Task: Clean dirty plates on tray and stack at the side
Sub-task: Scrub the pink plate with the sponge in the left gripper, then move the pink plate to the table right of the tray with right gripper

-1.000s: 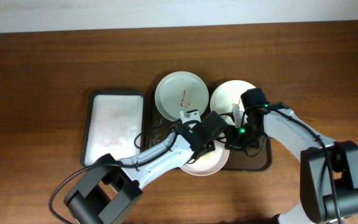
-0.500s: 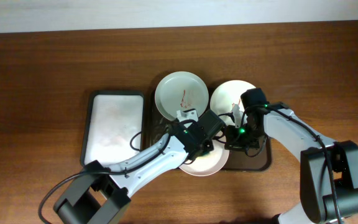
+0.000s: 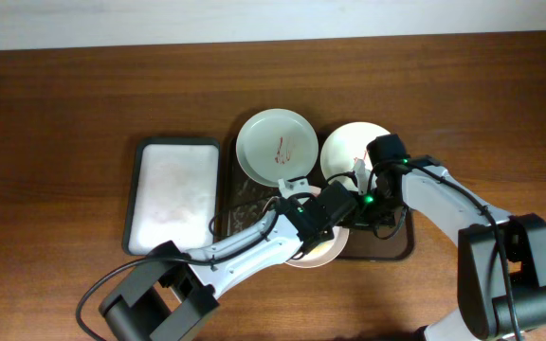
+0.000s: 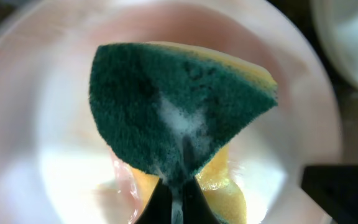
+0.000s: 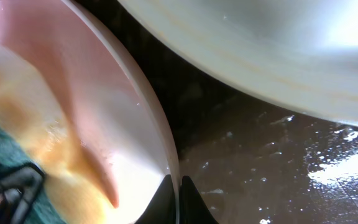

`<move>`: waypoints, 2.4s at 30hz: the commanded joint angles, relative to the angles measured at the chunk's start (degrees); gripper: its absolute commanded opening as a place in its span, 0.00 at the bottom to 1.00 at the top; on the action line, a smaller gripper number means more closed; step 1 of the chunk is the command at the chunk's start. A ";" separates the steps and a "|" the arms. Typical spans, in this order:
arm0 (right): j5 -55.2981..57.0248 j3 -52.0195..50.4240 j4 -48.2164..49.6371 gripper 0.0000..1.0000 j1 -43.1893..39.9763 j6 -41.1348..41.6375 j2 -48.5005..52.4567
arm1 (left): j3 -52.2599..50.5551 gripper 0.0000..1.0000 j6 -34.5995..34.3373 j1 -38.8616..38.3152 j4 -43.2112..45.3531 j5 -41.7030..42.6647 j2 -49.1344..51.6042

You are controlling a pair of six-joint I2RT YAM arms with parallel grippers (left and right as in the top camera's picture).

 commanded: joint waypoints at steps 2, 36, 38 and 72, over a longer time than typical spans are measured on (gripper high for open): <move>0.31 0.81 -0.42 0.04 0.26 -0.35 -1.44 | -1.18 0.00 3.34 1.20 -4.39 -8.68 -1.57; 71.06 3.93 0.68 0.04 26.51 -1.90 -27.87 | -8.94 0.00 57.81 52.37 -10.40 17.25 -16.96; 76.50 3.93 2.34 0.04 30.38 -2.86 -27.87 | -8.94 0.00 57.83 52.39 -10.29 17.25 -16.96; 18.88 3.91 3.04 0.04 -34.56 10.38 -21.18 | -8.94 0.00 57.79 52.39 -9.68 17.31 -16.96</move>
